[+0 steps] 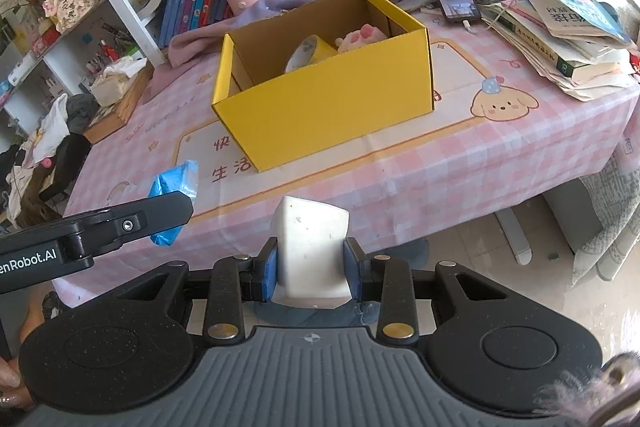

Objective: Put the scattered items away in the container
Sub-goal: 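Lift the sponge and blue block and carry them over the yellow box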

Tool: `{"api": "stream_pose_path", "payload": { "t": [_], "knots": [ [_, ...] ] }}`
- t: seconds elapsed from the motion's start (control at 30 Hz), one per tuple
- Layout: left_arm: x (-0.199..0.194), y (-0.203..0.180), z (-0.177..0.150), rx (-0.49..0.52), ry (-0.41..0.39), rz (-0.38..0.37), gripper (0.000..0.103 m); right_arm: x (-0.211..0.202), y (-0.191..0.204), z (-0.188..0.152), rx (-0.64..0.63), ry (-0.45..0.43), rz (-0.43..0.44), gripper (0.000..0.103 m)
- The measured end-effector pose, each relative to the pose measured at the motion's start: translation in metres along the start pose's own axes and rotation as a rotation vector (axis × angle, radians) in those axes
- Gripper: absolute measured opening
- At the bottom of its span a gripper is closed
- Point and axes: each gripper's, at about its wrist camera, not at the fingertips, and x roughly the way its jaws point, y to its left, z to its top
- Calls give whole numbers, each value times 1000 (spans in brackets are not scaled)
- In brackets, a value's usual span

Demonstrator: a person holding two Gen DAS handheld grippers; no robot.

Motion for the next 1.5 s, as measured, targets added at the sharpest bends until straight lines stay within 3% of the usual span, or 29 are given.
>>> {"api": "stream_pose_path", "payload": {
  "t": [0.37, 0.57, 0.87, 1.13, 1.5],
  "knots": [
    [33, 1, 33, 48, -47, 19, 31, 24, -24, 45, -9, -52, 20, 31],
    [55, -4, 69, 69, -114, 60, 31, 35, -41, 91, -46, -119, 42, 30],
    [105, -7, 107, 42, -127, 260, 31, 70, -63, 167, -160, -123, 131, 30],
    [151, 2, 120, 12, -64, 445, 31, 131, -72, 214, -283, -54, 208, 30],
    [201, 12, 125, 46, 59, 570, 31, 206, -56, 255, -417, 20, 254, 30]
  ]
}}
